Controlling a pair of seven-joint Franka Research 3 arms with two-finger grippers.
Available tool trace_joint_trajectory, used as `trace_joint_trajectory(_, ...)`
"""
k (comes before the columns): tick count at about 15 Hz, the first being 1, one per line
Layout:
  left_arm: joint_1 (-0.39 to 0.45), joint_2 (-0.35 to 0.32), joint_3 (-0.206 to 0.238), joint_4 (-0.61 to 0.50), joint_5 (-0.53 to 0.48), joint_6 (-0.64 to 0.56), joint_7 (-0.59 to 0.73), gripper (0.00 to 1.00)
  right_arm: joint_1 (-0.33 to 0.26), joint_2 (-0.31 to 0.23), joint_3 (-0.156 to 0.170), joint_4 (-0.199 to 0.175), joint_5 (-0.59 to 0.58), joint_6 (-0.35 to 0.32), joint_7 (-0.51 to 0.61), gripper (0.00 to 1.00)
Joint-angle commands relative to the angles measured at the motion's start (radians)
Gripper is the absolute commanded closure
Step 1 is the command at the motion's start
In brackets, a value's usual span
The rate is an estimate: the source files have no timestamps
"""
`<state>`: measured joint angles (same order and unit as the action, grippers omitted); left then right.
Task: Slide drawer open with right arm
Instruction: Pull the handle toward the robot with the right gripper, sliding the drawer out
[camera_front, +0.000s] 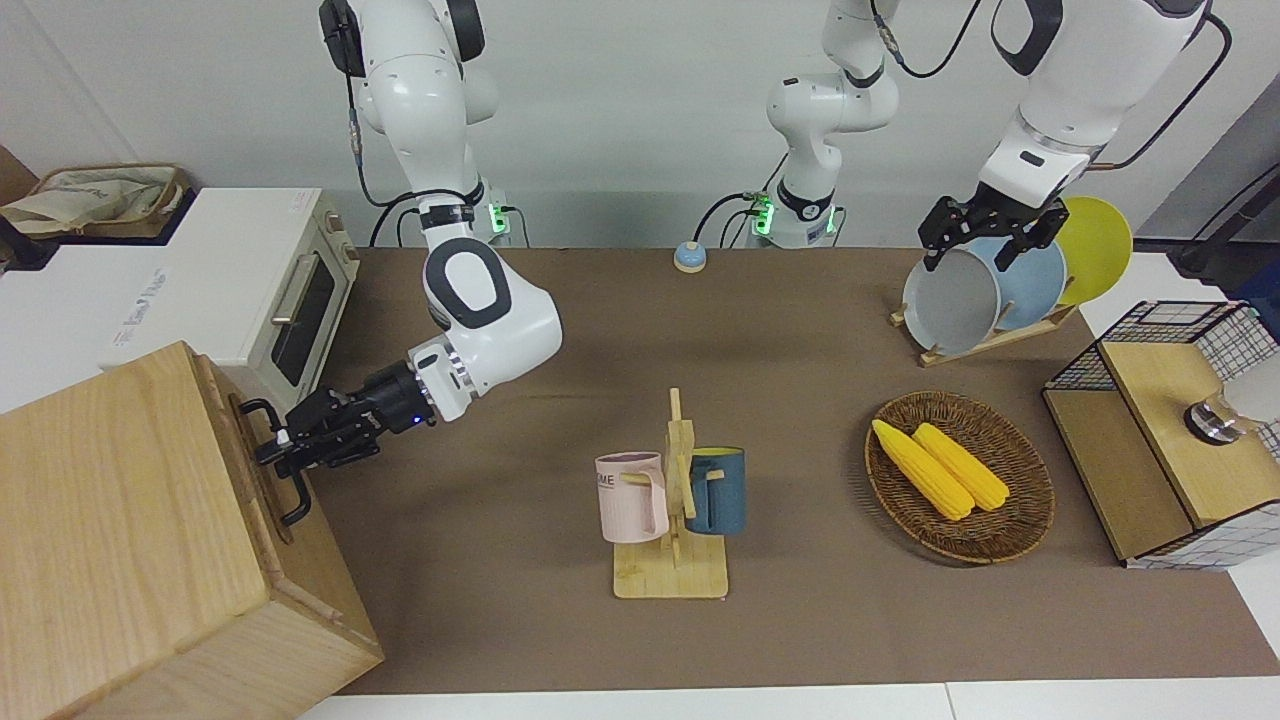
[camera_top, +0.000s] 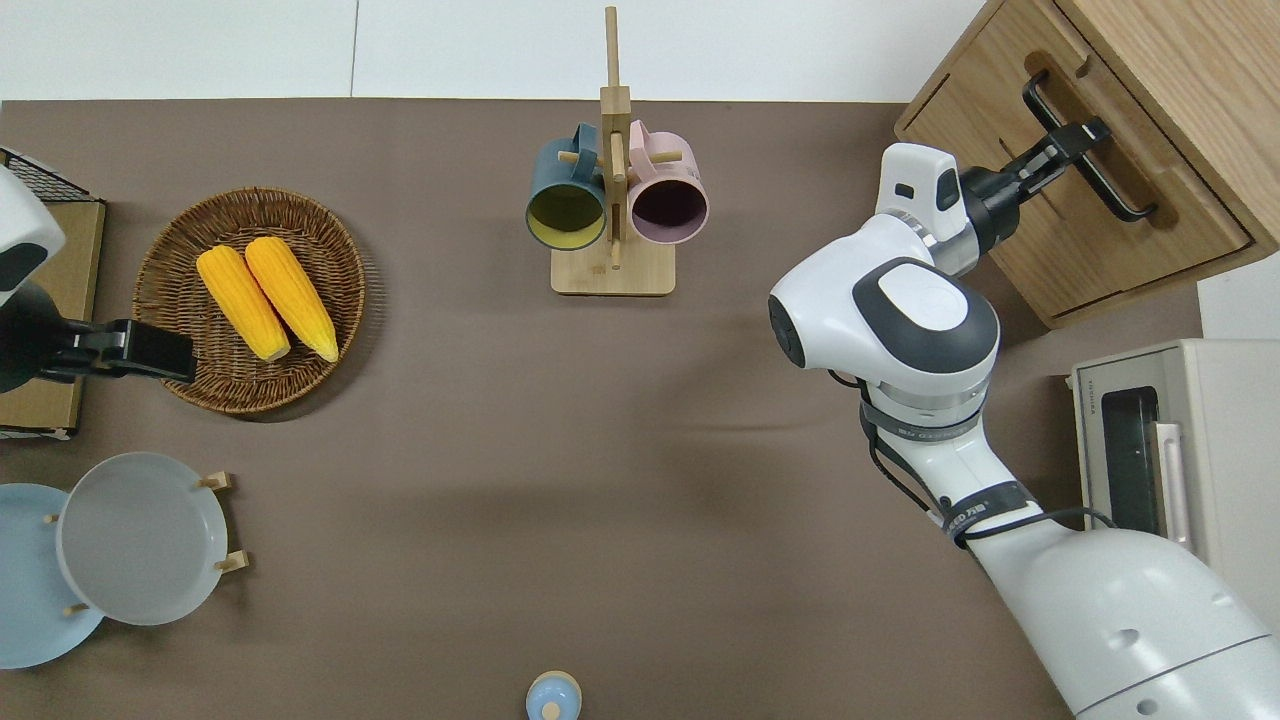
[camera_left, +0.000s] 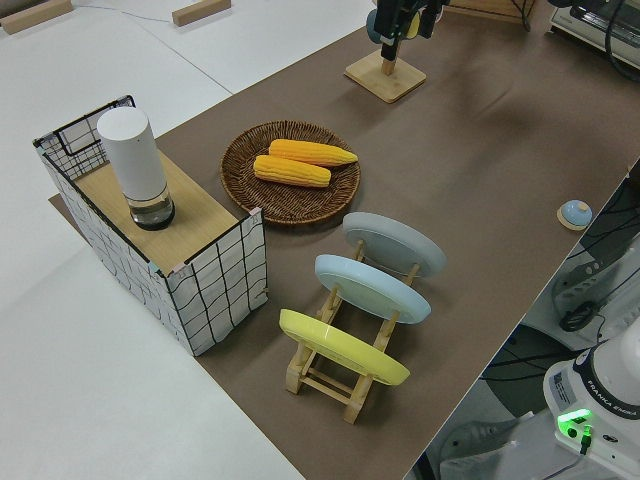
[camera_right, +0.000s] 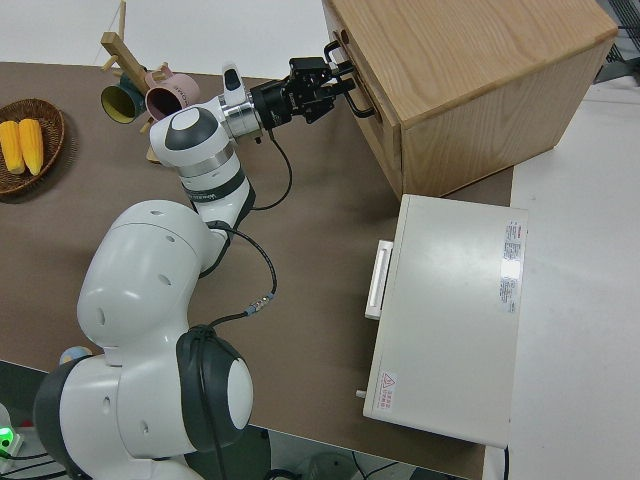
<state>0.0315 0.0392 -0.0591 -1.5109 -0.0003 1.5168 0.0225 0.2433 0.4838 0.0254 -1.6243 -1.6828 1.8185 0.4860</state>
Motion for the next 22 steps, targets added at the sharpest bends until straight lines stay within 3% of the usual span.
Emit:
trace_joint_trajectory(1, 0.005, 0.011, -0.007, 0.026, 0.017, -0.02, 0.01, 0.01, -0.002, -0.007, 0.002, -0.014, -0.009, 0.016, 0.0, 0.931)
trace_joint_trajectory(2, 0.005, 0.011, -0.007, 0.024, 0.017, -0.02, 0.01, 0.01, -0.002, -0.007, 0.002, -0.014, -0.009, 0.016, -0.001, 0.992)
trace_joint_trajectory(7, 0.005, 0.011, -0.007, 0.026, 0.017, -0.02, 0.01, 0.01, 0.014, -0.008, 0.007, -0.014, -0.002, 0.015, -0.01, 1.0)
trace_joint_trajectory(9, 0.005, 0.011, -0.007, 0.024, 0.017, -0.02, 0.01, 0.01, 0.045, -0.008, 0.007, -0.012, 0.031, -0.027, -0.021, 1.0)
trace_joint_trajectory(12, 0.005, 0.013, -0.007, 0.024, 0.017, -0.02, 0.01, 0.01, 0.094, -0.008, 0.011, -0.011, 0.066, -0.085, -0.024, 1.0)
trace_joint_trajectory(19, 0.005, 0.011, -0.007, 0.026, 0.017, -0.02, 0.01, 0.01, 0.273, -0.005, 0.013, -0.006, 0.181, -0.26, -0.024, 1.0)
trace_joint_trajectory(22, 0.005, 0.011, -0.007, 0.024, 0.017, -0.02, 0.01, 0.01, 0.332, -0.004, 0.013, -0.005, 0.212, -0.297, -0.024, 1.0)
